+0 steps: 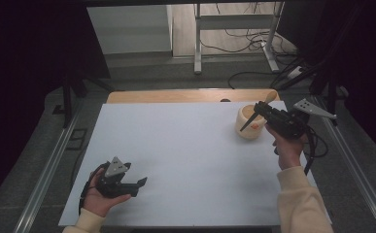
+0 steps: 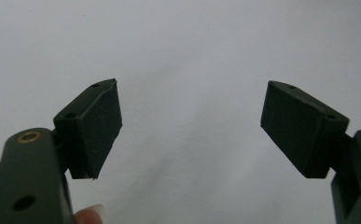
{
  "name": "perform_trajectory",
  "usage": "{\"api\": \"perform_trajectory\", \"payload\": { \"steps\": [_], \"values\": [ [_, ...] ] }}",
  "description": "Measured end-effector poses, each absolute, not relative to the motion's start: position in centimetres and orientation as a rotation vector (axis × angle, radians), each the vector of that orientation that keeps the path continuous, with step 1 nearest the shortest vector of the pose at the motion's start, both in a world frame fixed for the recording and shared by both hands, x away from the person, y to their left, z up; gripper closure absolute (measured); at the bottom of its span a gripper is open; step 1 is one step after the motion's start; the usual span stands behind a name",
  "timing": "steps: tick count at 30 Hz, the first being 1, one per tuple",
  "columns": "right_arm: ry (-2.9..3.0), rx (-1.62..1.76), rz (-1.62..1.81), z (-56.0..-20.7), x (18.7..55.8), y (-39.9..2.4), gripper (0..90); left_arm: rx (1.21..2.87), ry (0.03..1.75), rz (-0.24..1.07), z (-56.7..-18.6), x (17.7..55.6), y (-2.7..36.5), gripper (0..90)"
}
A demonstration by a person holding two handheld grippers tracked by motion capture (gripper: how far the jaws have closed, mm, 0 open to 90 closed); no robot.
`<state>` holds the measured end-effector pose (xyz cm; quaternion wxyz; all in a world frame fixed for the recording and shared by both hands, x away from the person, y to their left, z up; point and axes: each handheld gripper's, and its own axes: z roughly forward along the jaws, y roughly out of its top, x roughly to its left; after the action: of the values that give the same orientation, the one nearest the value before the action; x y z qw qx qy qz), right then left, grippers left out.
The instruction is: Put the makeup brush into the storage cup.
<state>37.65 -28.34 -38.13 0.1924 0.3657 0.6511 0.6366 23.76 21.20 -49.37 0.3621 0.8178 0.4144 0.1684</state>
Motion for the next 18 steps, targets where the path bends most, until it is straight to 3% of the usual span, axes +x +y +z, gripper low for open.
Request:
{"api": "perform_trajectory", "payload": {
  "steps": [18],
  "values": [
    [1.808,1.029,1.761,-37.56,38.27,-28.87,76.7,2.102,1.072,0.428,-49.39,23.82,21.29,20.8]
  ]
}}
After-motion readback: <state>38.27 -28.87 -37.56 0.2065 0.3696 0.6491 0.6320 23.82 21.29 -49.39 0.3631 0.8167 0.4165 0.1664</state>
